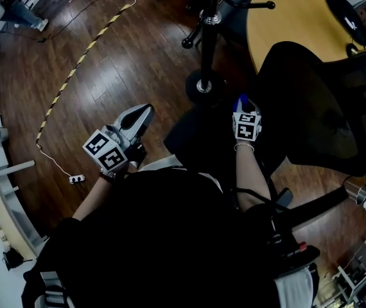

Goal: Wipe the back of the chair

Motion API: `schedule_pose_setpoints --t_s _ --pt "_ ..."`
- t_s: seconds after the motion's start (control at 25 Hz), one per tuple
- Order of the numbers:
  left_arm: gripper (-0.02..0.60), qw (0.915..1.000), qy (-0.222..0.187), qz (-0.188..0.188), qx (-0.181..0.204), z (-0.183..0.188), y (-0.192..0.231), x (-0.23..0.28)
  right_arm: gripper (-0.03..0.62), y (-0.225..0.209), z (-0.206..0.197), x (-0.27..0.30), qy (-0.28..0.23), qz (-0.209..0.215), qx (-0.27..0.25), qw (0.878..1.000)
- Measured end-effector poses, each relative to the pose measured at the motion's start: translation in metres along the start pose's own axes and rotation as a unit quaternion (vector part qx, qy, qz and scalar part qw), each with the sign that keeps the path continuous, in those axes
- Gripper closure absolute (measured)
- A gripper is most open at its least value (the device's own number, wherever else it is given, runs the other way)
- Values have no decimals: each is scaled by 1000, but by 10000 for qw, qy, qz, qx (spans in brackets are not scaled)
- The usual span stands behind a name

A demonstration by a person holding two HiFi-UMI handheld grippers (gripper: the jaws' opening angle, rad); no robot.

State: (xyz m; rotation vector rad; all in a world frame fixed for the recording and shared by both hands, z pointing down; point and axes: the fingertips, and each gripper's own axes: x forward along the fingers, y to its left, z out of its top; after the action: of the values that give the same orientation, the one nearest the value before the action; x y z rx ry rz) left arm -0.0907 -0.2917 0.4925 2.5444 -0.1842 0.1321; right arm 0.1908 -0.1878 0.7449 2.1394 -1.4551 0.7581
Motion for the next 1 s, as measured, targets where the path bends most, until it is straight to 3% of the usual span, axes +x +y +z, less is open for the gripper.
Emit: schedule_pose_setpoints --t_s 0.12,0.24,0.36,0.48,0.6,0.8,0.92,1.0 --pt "575 9998 98 -149 129 -3 -10 -4 556 24 40 -8 -721 577 -2 9957" --pt "575 9992 90 -281 259 -4 -8 -5 556 49 97 -28 -1582 906 42 9832" --pt "575 9979 38 -477 432 -14 5 13 556 52 135 -52 -2376 997 207 9660" --pt "575 9960 137 -773 419 -11 -20 10 556 54 162 -122 -2709 917 79 9582" --pt "575 9886 386 -1392 415 -17 -61 32 556 26 160 -195 -2784 413 45 9596" --pt "575 9638 789 -2519 369 -49 -109 90 554 -35 113 -301 -2990 -609 508 9510" --pt "575 9489 1007 -2976 294 -62 -142 105 554 -53 88 -382 -3171 -1240 877 9362" --pt "575 9387 1044 -3246 508 -61 -168 114 554 -56 87 -434 -3319 -1672 971 9233"
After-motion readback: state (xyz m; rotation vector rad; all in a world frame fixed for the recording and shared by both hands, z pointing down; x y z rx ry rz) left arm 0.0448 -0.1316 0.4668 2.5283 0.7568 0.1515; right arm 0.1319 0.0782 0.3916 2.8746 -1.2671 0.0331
